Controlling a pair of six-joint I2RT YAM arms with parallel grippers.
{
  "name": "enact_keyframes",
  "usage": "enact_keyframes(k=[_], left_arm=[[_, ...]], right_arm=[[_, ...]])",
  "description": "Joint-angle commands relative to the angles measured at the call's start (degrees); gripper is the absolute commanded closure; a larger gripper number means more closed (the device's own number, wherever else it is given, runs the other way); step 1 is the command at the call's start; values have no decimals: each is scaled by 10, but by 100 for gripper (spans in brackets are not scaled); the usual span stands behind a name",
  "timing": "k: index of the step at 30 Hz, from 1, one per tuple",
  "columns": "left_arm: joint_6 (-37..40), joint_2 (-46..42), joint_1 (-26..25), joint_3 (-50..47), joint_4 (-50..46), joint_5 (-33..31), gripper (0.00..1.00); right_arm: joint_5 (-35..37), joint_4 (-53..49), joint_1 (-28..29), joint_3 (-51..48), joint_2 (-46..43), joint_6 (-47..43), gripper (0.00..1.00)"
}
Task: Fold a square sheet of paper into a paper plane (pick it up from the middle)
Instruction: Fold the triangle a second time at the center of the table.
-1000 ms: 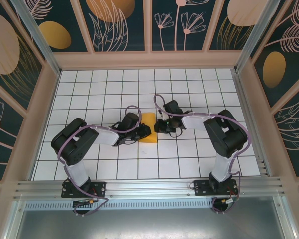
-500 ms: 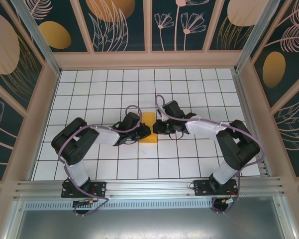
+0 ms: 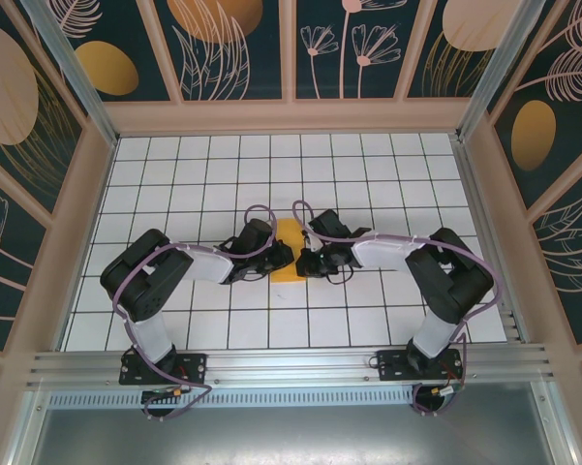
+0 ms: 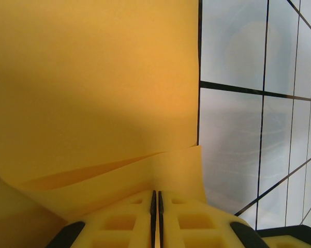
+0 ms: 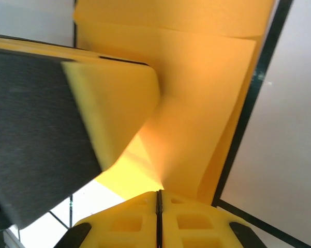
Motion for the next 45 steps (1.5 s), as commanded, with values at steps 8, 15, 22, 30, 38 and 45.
enact_keyframes(k=[8,15,22,30,38,45], left_arm=[[2,27,-2,-7,-79,-41,85],[2,27,-2,-9,-79,-45,85],[-1,27,-2,-10,-79,-46,85],[-1,27,-2,-10,-75,-44,85],[-1,28,-2,-10,-71,-41,86],[-2,24,-2,-13,-71,-41,85]], right_arm=[[24,-34,2,-6,7,0,89],[15,-41,2,-16,4,-9,89],[16,-49,2,-32,3,-7,89],[5,-60,1,-30,-38,-10,89],[-8,-39,-3,16,-31,-16,88],[-2,-34,-6,14,20,-15,89]])
